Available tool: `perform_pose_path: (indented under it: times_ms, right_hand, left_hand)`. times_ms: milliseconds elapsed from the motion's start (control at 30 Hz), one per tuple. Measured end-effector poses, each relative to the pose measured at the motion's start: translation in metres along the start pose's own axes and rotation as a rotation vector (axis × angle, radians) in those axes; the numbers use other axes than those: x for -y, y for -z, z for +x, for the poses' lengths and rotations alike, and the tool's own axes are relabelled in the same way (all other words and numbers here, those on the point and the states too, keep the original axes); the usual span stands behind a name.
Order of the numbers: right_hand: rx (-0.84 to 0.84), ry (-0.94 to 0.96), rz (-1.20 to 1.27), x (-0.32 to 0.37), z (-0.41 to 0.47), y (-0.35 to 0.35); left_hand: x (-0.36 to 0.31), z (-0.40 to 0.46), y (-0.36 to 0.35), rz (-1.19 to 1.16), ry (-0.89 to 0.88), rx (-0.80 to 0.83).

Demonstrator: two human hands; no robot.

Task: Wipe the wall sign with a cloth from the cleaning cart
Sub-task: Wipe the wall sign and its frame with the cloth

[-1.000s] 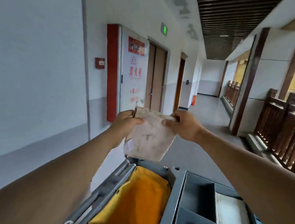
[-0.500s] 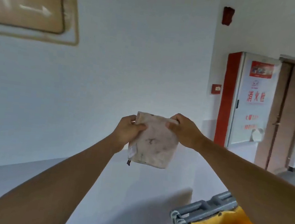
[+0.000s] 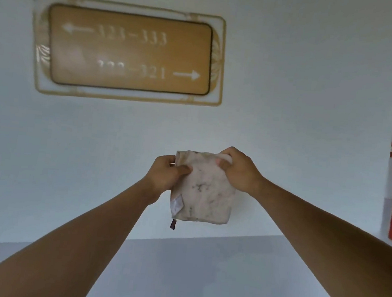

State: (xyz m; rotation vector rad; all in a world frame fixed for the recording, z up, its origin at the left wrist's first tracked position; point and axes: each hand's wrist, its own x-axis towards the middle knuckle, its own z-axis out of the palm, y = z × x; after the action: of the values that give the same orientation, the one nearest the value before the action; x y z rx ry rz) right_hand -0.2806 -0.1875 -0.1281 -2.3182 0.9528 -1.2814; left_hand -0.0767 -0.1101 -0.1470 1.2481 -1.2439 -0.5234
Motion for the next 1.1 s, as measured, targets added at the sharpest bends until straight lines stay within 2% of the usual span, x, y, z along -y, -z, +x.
perform_pose_path:
  times_ms: [233,433,600,733,967,1100]
  right_hand:
    - [-0.013,-0.031,0.035,0.040,0.031,-0.076]
    - [-0.064,-0.081,0.086,0.048,0.061,-0.094]
    - [-0.164,-0.058,0.067,0.043,0.092,-0.066]
    - [-0.212,-0.034,0.191,0.030,0.134,-0.025]
    - [-0.396,0.245,0.099,0.008,0.223,0.065]
    - [-0.436,0.361,0.060,0.009,0.276,0.104]
  left_hand:
    - [0.019,0.021,0.077,0.033,0.000,-0.025]
    - [0.018,0.059,0.083,0.056,0.023,-0.033]
    - [-0.006,0.099,0.065,0.090,-0.031,-0.013]
    - [-0.040,0.137,0.028,0.112,-0.112,-0.035]
    - [-0.131,0.210,-0.030,0.197,-0.343,-0.172]
    - [-0.179,0.249,-0.043,0.310,-0.504,-0.339]
